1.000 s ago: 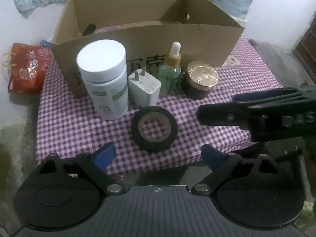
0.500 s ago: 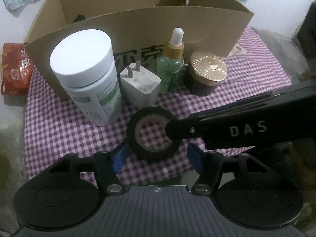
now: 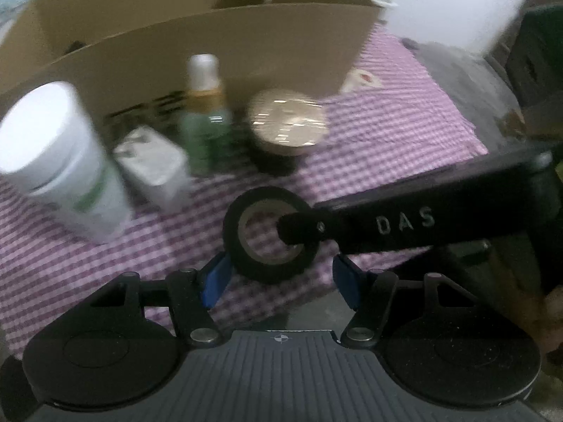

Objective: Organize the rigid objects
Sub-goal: 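Lift the black tape roll with the right gripper toward the box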

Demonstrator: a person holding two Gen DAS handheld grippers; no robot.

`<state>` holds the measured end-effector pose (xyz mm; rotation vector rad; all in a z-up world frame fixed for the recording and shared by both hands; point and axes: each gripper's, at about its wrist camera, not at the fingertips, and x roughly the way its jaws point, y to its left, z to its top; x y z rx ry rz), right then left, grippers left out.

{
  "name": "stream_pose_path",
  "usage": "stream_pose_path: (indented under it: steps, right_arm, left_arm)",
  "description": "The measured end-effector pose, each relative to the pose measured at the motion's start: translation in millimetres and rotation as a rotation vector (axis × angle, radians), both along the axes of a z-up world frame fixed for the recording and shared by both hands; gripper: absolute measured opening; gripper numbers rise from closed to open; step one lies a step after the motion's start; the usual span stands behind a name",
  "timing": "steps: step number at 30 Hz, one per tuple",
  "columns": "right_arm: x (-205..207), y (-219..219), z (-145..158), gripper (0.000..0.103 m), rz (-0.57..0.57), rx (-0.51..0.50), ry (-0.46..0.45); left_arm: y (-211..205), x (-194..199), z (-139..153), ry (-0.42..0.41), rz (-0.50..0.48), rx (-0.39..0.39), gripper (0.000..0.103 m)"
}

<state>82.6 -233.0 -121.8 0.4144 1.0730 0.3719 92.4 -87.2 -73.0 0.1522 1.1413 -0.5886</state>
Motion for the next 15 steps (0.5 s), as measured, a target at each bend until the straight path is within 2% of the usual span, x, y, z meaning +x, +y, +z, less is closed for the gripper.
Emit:
stream_pose_path:
  steps: [8,15]
  right_arm:
    - [-11.6,-24.9,-2.3,0.033,-0.055,0.015,0.017]
    - [-8.0,-12.4,-4.5,0.033,-0.04,-0.022,-0.008]
  left_arm:
    - [-22.3,-6.0,-3.8,-0.033,-0.06,0.041,0.065]
    - [-24.0,2.8,-10.7,-0.032,-0.059,0.088,0.066]
